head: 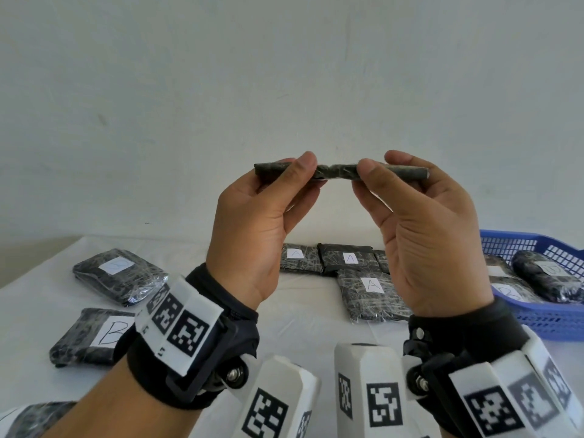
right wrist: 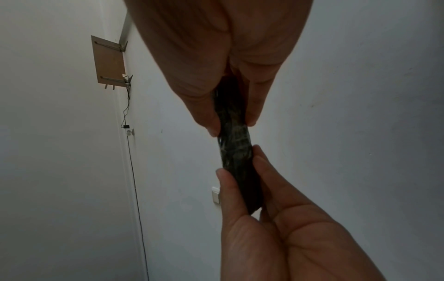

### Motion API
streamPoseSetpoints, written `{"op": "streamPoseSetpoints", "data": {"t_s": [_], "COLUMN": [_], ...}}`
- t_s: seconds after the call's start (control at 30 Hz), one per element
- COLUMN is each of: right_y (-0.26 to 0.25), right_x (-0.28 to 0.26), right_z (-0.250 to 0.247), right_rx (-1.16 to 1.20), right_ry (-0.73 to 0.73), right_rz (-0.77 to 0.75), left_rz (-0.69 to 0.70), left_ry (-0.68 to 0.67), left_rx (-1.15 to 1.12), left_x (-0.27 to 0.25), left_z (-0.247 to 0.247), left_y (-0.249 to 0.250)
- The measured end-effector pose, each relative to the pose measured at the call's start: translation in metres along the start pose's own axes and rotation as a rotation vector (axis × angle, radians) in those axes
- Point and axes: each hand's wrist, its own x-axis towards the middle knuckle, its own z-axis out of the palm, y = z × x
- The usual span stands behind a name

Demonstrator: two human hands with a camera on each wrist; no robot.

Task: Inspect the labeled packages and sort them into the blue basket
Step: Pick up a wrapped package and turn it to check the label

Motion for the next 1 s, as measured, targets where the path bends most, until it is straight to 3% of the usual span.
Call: {"op": "streamPoseSetpoints", "data": {"t_s": [0.3,0.67,1.0], "right_y": [0.005,0.008,0.000], "right_x": [-0.003,0.001,0.003], "right_z": [-0.001,-0.007,-0.010], "right_rx": [-0.124,-0.218,-0.087], "right_ry": [0.020,0.021,-0.023], "right_rz": [-0.009,-0.023,-0.013], "left_rz": [0.024,-0.016,-0.076], "left_ry": [0.044,0.003,-0.023], "left_rx": [0.011,0.058,-0.026], "left_x": [0.000,-0.001,0.002], "left_z": [0.001,0.000,-0.002], "left_y": [-0.006,-0.008,0.004]}}
